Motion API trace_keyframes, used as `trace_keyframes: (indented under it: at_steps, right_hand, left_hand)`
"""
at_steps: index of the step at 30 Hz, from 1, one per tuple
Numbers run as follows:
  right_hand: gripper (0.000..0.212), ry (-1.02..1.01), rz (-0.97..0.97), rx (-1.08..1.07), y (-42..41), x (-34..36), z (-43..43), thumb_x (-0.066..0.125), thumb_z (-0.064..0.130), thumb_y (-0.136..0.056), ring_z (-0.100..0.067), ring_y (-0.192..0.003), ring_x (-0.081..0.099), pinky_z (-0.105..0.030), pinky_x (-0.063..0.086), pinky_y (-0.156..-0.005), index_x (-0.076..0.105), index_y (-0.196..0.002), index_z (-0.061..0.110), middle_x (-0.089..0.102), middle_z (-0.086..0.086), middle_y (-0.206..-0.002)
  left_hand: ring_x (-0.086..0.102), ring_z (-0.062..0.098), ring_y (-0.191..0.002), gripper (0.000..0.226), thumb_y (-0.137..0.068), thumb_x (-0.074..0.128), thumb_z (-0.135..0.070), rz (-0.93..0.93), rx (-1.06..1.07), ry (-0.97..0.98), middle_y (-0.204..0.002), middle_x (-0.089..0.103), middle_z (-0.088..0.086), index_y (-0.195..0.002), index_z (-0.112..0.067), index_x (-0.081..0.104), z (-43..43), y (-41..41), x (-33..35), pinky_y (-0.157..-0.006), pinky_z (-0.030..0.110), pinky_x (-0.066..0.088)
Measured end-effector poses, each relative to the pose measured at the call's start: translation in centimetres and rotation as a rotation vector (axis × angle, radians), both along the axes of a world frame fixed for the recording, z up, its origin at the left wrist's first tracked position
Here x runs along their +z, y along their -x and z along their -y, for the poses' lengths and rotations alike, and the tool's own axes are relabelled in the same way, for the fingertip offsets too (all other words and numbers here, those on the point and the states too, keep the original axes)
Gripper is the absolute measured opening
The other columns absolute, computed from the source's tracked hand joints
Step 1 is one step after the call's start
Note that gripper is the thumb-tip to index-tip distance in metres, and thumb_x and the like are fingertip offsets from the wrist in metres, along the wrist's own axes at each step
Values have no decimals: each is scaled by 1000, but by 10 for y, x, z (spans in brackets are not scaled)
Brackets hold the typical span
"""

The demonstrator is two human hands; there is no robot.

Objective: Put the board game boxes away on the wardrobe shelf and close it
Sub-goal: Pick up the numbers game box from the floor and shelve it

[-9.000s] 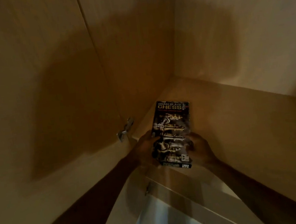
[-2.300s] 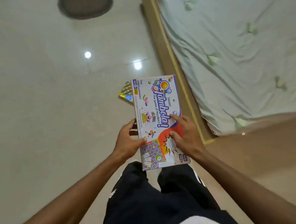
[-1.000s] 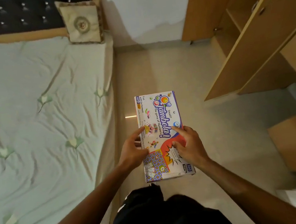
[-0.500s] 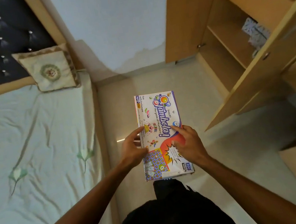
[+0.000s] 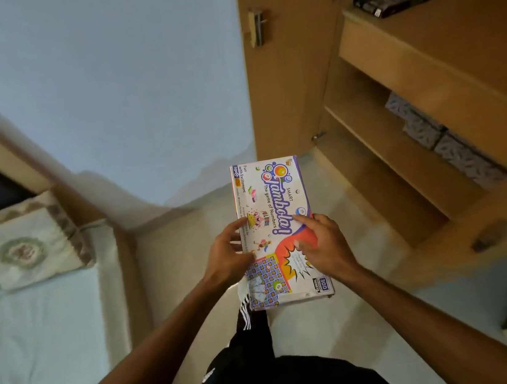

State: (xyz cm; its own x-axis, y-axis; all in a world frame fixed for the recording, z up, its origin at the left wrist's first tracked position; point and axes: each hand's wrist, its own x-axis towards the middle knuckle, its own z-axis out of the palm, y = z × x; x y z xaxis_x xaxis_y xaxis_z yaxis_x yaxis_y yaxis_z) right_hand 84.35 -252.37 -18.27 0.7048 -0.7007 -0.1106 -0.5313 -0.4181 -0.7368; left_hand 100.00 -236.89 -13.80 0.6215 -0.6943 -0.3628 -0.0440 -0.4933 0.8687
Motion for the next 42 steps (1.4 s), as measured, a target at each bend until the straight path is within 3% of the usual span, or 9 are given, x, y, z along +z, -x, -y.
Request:
trace_keyframes:
  at_steps: [11,16,21,28,32,35,37,39,42]
  right_hand:
    - [52,16,34,-349,-103,29,211,66,26,-87,-21,-121,48,-44,52,-96,48,-136,31,51,-2,-128]
    - [50,71,80,-451,-127,44,321,64,31,-87,-23,-118,51,-45,52,-94,50,-134,28,53,-4,-128]
    - [48,142,146,-499,-144,65,447,66,30,-88,-22,-117,52,-39,50,-97,54,-133,17,56,-9,-128]
    - [48,176,129,-535,-153,88,614,65,16,-89,-24,-122,52,-36,49,-100,53,-135,17,54,-9,-133]
    - [46,161,144,-557,-162,104,686,65,14,-90,-25,-121,54,-37,51,-98,53,-134,13,54,-12,-133]
    - [45,133,151,-617,-170,105,740,65,14,-89,-26,-120,56,-38,51,-98,55,-132,13,55,-11,-133]
    - [44,119,147,-640,-175,105,768,65,14,-89,-26,-117,58,-37,53,-96,55,-132,13,57,-11,-132]
    - [42,110,136,-676,-178,102,799,64,14,-90,-27,-116,58,-35,52,-96,56,-131,12,57,-12,-131]
    - [40,86,134,-711,-181,99,836,63,13,-89,-29,-112,60,-39,53,-94,58,-129,9,59,-14,-129]
  left_hand:
    - [59,20,-103,65,-81,71,-2,51,-365,43,-122,56,5,-138,-23,45,278,-151,19,-62,22,56]
    - [59,22,-106,68,-78,71,4,48,-473,100,-120,56,7,-137,-20,45,411,-184,33,-75,39,61]
    - [60,24,-105,67,-78,66,9,45,-516,173,-119,57,9,-136,-18,46,551,-201,47,-61,23,57]
    - [61,17,-94,65,-77,65,9,98,-546,227,-116,60,9,-135,-15,48,725,-209,71,-57,20,56]
    - [64,25,-98,63,-77,66,6,175,-567,216,-120,62,14,-135,-10,48,809,-216,82,-63,28,57]
    - [63,29,-106,63,-77,65,6,205,-593,183,-127,60,16,-136,-8,47,870,-220,84,-76,39,59]
    - [60,26,-112,66,-77,71,5,194,-651,159,-133,58,16,-136,-6,45,899,-223,84,-83,35,57]
    - [56,19,-114,78,-74,79,2,71,-752,126,-140,53,12,-141,-6,39,926,-226,83,-80,22,56]
    - [42,15,-127,106,-68,82,4,14,-940,14,-151,34,4,-152,-13,20,957,-231,86,-94,25,48]
